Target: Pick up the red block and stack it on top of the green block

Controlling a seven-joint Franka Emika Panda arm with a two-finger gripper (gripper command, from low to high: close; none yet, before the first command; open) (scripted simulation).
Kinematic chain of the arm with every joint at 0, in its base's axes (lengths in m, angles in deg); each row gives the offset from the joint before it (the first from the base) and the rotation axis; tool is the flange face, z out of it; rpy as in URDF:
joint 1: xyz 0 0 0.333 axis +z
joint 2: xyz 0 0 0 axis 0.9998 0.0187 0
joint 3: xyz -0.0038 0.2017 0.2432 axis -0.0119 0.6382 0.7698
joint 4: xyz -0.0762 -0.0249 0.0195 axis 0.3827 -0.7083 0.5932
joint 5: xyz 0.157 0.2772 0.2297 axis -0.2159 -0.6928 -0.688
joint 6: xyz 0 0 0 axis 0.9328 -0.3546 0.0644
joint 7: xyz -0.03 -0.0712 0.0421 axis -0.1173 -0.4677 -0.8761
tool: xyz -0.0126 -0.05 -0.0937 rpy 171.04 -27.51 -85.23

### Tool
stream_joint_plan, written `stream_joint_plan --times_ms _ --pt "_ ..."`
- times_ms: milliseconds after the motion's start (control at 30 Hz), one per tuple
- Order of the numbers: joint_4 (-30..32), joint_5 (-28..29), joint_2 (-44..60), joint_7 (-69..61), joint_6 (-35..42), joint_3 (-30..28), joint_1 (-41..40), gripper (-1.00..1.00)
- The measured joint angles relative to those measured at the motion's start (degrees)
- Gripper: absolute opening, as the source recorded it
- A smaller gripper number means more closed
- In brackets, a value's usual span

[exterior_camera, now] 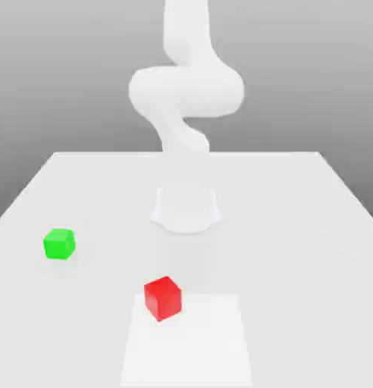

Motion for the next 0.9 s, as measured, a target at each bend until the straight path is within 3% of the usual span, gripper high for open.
stream_joint_plan --times_ms 533,667,800,833,900 --pt "27.75 3.65 31.01 -29.98 -22.89 -11.39 4.44 0.00" --pt "30.07 -2.33 43.10 -38.65 -32.14 -11.23 5.28 0.00" --pt "29.03 -9.80 51.77 -44.32 -39.34 -4.84 0.62 0.00" --pt "28.85 -10.56 53.01 -44.91 -40.40 -3.50 -0.56 -1.00" --pt "28.85 -10.55 53.01 -44.89 -40.39 -3.50 -0.56 -1.00"
